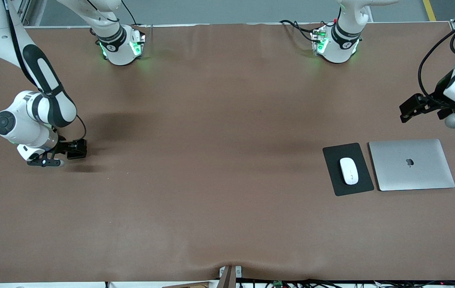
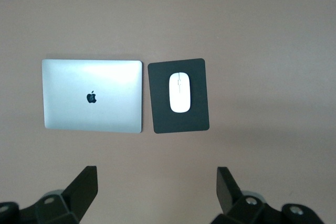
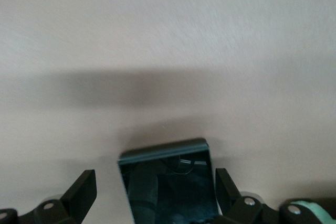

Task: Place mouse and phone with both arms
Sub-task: 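Open the left gripper and lift while the right gripper lowers the phone, then release the phone beside the plush toy and retract the right gripper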

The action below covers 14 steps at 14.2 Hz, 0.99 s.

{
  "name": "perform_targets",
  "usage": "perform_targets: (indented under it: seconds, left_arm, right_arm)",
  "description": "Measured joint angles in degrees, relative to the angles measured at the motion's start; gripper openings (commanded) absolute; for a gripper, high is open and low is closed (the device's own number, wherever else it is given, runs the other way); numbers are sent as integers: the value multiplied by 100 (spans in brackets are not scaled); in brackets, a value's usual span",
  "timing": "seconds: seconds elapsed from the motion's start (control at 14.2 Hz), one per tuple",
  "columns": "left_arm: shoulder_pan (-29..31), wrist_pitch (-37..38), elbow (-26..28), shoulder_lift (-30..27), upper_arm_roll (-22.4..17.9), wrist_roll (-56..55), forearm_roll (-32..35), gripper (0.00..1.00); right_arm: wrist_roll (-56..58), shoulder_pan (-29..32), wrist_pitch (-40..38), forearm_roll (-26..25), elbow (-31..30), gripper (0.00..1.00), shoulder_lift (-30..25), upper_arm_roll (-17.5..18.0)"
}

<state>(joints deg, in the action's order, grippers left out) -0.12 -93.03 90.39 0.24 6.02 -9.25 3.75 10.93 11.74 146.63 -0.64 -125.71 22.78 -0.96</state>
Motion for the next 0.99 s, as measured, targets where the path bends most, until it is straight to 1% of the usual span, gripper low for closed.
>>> perform_targets:
  seconds: [0.14, 0.35, 0.56, 0.77, 0.99]
  left_arm:
    - [1, 164, -3, -136, 1, 2, -114, 100]
    - [2, 493, -1, -311, 0, 2, -385, 100]
    - [2, 704, 5, -400, 0, 2, -397, 100]
    - [2, 786, 6, -424, -1, 2, -398, 100]
    - [2, 796, 12, -424, -1, 2, -398, 100]
  right_arm:
    - [-41, -151, -340, 0, 206, 100, -185, 21]
    - [-292, -436, -1386, 0, 694, 100, -590, 35]
    - [-446, -683, -2239, 0, 1145, 100, -1055, 48]
    - [-896, -965, -3149, 0, 1514, 100, -1478, 62]
    - [-1160, -1122, -4229, 0, 2124, 100, -1661, 67]
